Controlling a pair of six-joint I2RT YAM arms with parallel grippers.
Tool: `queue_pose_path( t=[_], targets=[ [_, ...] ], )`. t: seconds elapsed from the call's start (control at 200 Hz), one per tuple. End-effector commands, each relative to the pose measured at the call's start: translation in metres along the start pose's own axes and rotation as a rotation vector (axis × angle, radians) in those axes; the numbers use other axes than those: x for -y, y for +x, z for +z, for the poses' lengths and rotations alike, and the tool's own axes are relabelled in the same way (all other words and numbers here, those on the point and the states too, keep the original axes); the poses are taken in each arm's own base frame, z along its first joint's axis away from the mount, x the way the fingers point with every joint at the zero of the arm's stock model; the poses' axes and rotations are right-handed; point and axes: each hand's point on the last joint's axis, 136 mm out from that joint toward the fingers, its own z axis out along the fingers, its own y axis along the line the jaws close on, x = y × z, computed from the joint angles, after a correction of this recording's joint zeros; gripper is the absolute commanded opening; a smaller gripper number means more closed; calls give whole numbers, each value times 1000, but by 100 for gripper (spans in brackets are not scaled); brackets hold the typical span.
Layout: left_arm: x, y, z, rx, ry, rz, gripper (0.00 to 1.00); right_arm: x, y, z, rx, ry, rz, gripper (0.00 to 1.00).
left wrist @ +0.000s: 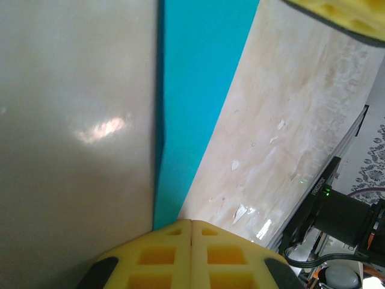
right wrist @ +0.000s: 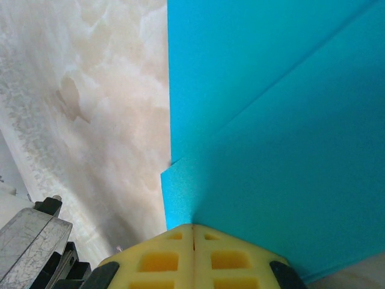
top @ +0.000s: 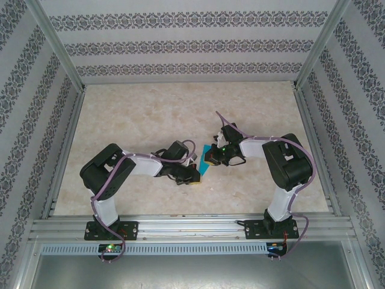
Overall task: Fold a paper plane with a square sheet of paper (fold left side to right side)
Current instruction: Fold the wing for the fifth time at the center of the table.
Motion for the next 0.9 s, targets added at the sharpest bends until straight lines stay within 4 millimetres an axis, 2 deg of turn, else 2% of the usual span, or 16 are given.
queue_pose_path(
  t=[0.0, 0.075, 0.145, 0.365, 0.48, 0.635, 0.799, 0.894],
  targets=[
    [-50, 53, 5, -139, -153, -150, 0, 73, 24, 11, -50, 258, 107, 0],
    [-50, 55, 3, -135, -151, -150, 0, 72, 23, 10, -49, 255, 105, 0],
    [-42, 51, -1, -116, -131, -134, 0, 70, 23, 10, -49, 247, 103, 0],
    [11, 18, -25, -29, -15, -51, 0, 60, 20, 8, -42, 222, 95, 0],
    [28, -2, -34, -2, 2, -10, 0, 58, 20, 8, -42, 219, 93, 0],
    [29, -24, -22, -2, -3, 6, 0, 57, 20, 8, -39, 215, 93, 0],
    [15, -43, -4, 25, -38, -7, 0, 54, 19, 8, -36, 207, 90, 0],
    [8, -47, 4, 23, -51, -22, 0, 50, 20, 8, -41, 198, 86, 0]
  ],
)
